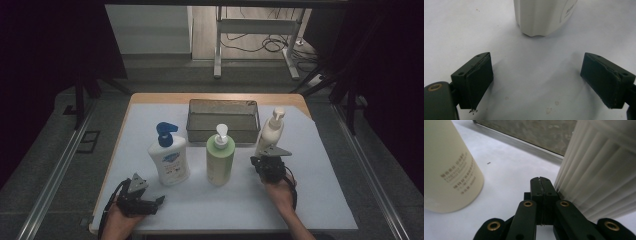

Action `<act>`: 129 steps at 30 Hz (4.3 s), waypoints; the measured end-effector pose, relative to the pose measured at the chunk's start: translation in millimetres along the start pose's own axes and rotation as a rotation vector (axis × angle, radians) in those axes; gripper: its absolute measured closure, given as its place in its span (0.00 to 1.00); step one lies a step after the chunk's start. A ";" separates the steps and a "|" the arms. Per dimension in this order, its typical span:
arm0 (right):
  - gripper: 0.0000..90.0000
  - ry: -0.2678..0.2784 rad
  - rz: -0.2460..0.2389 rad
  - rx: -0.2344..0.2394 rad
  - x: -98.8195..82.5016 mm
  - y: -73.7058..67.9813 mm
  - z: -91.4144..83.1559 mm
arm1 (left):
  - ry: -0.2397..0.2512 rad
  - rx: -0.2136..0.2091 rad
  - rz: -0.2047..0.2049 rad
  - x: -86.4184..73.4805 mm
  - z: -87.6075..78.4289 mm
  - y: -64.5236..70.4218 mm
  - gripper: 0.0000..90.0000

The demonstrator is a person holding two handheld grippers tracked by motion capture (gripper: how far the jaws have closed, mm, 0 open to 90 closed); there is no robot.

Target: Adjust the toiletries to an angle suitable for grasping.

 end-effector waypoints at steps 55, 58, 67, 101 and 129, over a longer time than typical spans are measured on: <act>0.65 0.005 0.050 0.033 0.8 77.6 -79.4 | -0.001 0.000 0.000 0.0 0.0 0.0 0.12; 0.62 0.005 0.054 0.034 4.7 79.6 -82.6 | 0.000 0.000 -0.001 0.0 0.1 0.0 0.12; 0.53 0.014 0.067 0.033 23.6 93.2 -94.1 | -0.001 0.000 -0.001 0.0 0.0 0.0 0.12; 0.26 0.023 0.023 0.031 75.8 109.2 -60.9 | -0.001 -0.001 -0.002 0.0 0.0 -0.2 0.12; 0.40 0.049 0.003 0.015 74.7 102.2 -40.3 | -0.001 -0.001 -0.002 -0.1 0.0 -0.2 0.12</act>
Point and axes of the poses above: each handheld gripper's, and its own axes: z roughly forward along the jaws, x roughly out of its top, y roughly to its right, the point moved 7 cm from there along z, roughly forward along the jaws, and after that the axes turned 9 degrees about y, right-handed, at the moved point
